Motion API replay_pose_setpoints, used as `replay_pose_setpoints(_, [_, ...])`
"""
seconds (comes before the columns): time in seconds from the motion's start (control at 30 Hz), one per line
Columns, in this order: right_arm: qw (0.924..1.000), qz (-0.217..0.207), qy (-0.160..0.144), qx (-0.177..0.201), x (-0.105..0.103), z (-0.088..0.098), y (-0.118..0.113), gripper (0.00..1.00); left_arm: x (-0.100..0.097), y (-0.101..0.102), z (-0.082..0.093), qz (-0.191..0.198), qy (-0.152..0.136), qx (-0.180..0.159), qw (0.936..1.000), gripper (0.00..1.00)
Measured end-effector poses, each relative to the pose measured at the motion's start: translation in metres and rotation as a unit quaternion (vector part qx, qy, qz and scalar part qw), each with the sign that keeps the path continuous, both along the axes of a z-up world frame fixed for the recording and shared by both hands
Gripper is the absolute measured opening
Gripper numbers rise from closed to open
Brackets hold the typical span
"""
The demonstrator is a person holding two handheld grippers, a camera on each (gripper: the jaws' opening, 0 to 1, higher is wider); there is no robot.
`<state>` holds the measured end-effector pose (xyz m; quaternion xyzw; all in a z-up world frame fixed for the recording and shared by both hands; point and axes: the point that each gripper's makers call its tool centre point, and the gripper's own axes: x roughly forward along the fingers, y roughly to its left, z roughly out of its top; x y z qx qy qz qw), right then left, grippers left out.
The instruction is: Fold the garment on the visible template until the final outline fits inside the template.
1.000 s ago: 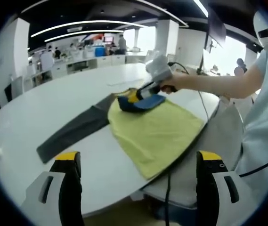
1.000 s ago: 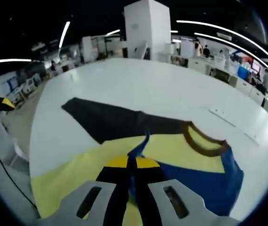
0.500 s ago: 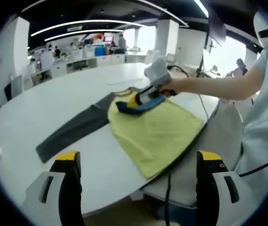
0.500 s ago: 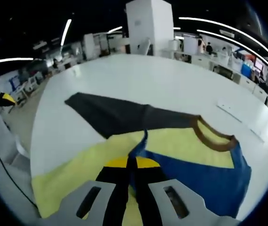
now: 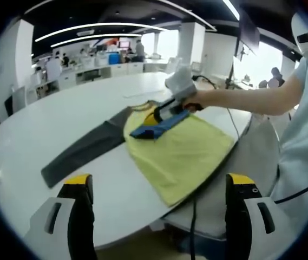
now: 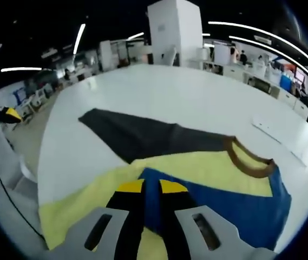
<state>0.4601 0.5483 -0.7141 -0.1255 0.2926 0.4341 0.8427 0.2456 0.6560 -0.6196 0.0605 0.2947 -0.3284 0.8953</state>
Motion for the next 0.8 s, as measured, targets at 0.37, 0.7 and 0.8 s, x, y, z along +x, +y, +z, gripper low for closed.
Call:
replay_pose_setpoints(0.37, [1.0000, -0.001, -0.001, -0.005, 0.0019, -0.0016, -0.0029, 0.14, 0.0001, -0.0005, 0.0012, -0.002, -0.001, 0.002, 1.0000, 0.99])
replay_pose_setpoints(0.7, [1.0000, -0.004, -0.002, -0.001, 0.0013, -0.0006, -0.0046, 0.21, 0.0001, 0.0004, 0.0000, -0.001, 0.000, 0.003, 1.0000, 0.99])
replay_pose_setpoints(0.8, [0.9999, -0.007, -0.008, -0.004, 0.0016, 0.0000, -0.0072, 0.27, -0.0002, 0.0001, -0.0012, -0.002, 0.002, 0.004, 1.0000, 0.99])
